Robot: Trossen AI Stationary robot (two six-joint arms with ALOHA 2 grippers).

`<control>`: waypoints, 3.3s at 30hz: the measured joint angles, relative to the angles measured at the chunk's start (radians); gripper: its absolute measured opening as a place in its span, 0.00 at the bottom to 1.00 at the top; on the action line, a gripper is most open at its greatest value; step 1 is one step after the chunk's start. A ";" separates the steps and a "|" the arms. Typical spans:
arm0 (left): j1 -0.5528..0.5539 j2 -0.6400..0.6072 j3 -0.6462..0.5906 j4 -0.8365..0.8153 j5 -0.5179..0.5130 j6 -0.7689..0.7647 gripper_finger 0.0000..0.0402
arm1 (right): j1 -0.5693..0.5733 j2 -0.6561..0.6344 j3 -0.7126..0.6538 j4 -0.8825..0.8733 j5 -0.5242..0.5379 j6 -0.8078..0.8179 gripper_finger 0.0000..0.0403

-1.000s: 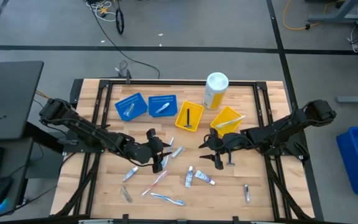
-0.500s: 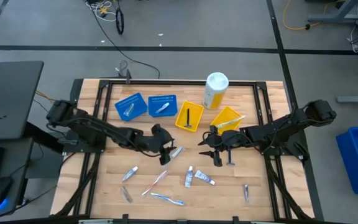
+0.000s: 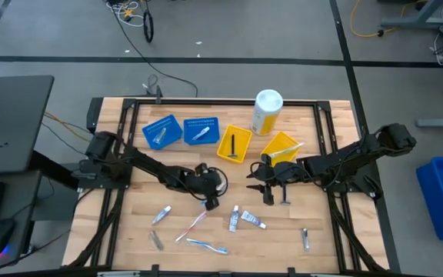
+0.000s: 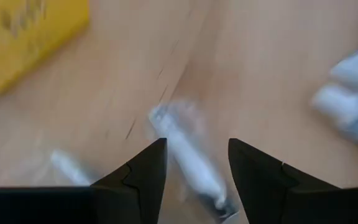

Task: Pick & Place Travel size toiletries
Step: Put the silver nail cutter into the left blue bin, then put the white toothpaste into the right blue bin

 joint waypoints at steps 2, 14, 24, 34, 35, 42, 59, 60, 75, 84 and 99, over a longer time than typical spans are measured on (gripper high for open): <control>0.004 0.020 0.001 0.008 0.012 -0.018 0.44 | 0.000 0.000 0.000 -0.001 0.000 0.000 0.44; 0.003 0.042 0.004 -0.042 0.058 0.070 0.43 | 0.000 0.000 0.000 0.001 -0.001 0.000 0.39; 0.005 0.025 0.004 -0.036 0.112 0.084 0.19 | 0.000 0.000 0.000 0.001 -0.001 0.000 0.37; 0.045 -0.194 0.008 -0.207 0.075 0.025 0.16 | 0.000 0.000 0.000 0.001 -0.001 0.055 0.37; 0.054 -0.232 0.009 -0.249 0.054 0.017 0.17 | 0.000 0.000 0.000 0.001 -0.001 0.064 0.37; 0.176 -0.493 0.009 -0.726 -0.180 -0.149 0.15 | 0.000 0.000 0.001 0.001 -0.001 0.076 0.40; 0.687 -0.630 -0.141 -0.819 -0.098 -0.011 0.19 | 0.000 0.000 0.002 0.001 -0.001 0.071 0.37; 0.708 -0.630 -0.166 -0.783 -0.071 0.009 0.19 | 0.000 0.000 0.002 0.001 -0.001 0.069 0.37; 0.853 -0.630 -0.344 -0.553 0.034 0.095 0.27 | 0.000 0.000 0.002 0.001 -0.050 0.022 0.43; 0.852 -0.630 -0.344 -0.548 0.034 0.126 0.37 | 0.013 0.000 0.002 0.002 -0.098 0.022 0.50; 0.846 -0.647 -0.279 -0.506 0.067 0.148 0.35 | 0.102 0.211 0.054 0.173 -0.203 -0.051 0.51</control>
